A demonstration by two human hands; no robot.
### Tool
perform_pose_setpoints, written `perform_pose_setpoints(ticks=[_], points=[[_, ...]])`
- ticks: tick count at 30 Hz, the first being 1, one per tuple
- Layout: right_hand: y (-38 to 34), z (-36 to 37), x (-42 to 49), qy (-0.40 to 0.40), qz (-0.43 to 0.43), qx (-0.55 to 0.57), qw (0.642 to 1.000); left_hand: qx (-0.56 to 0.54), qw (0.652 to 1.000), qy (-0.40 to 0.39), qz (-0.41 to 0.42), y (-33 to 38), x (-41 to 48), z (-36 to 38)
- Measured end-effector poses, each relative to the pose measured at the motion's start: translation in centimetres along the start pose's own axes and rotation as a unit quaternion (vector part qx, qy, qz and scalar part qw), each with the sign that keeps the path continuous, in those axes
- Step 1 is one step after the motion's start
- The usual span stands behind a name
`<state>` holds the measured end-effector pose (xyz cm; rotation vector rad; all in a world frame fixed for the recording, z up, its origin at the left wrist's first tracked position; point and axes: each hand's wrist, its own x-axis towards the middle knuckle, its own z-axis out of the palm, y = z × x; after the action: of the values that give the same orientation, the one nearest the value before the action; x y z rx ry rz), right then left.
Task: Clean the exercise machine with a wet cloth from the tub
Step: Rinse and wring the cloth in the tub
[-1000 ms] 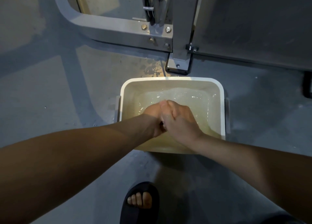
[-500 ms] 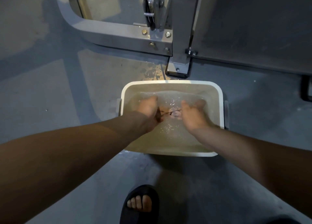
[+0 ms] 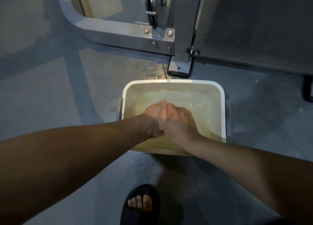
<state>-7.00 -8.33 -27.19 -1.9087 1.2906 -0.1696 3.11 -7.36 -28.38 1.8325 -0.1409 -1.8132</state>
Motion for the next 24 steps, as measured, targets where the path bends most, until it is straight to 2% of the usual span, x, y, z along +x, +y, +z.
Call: perform_pose_setpoints(ticks=[2, 4, 6, 8, 9, 11, 13, 14, 17, 21, 24], points=[[0.6, -0.2, 1.1, 0.004, 0.058, 0.004, 0.998, -0.004, 0.999, 0.037, -0.003, 0.5, 0.4, -0.1], [2.3, -0.4, 2.4, -0.012, 0.11, -0.021, 0.994, 0.0, 1.0, 0.029, 0.002, 0.8, -0.2, 0.4], [4.2, -0.5, 3.2, 0.026, 0.158, -0.01, 0.987, 0.044, 0.998, 0.049, 0.009, 0.9, -0.4, 0.7], [4.6, -0.4, 3.2, 0.057, 0.186, 0.043, 0.98, 0.022, 0.995, 0.1, 0.019, 1.1, -0.5, 0.8], [4.5, -0.1, 3.2, 0.031, 0.194, 0.047, 0.979, 0.01, 0.993, 0.113, 0.025, 1.0, -0.2, 0.8], [3.6, 0.4, 2.7, -0.082, 0.207, 0.056, 0.973, -0.005, 0.991, 0.129, 0.021, 1.1, -0.2, 0.7], [2.7, 0.5, 1.9, -0.155, 0.192, 0.097, 0.964, 0.002, 0.993, 0.116, 0.0, 0.5, -0.1, 0.6], [2.3, 0.3, 1.3, -0.149, 0.171, 0.113, 0.967, 0.017, 0.993, 0.114, -0.023, 0.2, -0.3, 0.4], [0.7, -0.2, -0.1, -0.065, 0.114, 0.173, 0.976, 0.003, 0.992, 0.107, -0.069, -0.5, -0.4, -0.1], [0.4, 0.0, -0.6, -0.062, 0.001, 0.065, 0.996, -0.035, 0.997, 0.049, -0.052, -0.6, -0.8, 0.3], [0.0, 0.0, 0.4, -0.005, -0.005, -0.003, 1.0, -0.052, 0.997, 0.036, -0.053, 0.5, -1.0, -0.2]])
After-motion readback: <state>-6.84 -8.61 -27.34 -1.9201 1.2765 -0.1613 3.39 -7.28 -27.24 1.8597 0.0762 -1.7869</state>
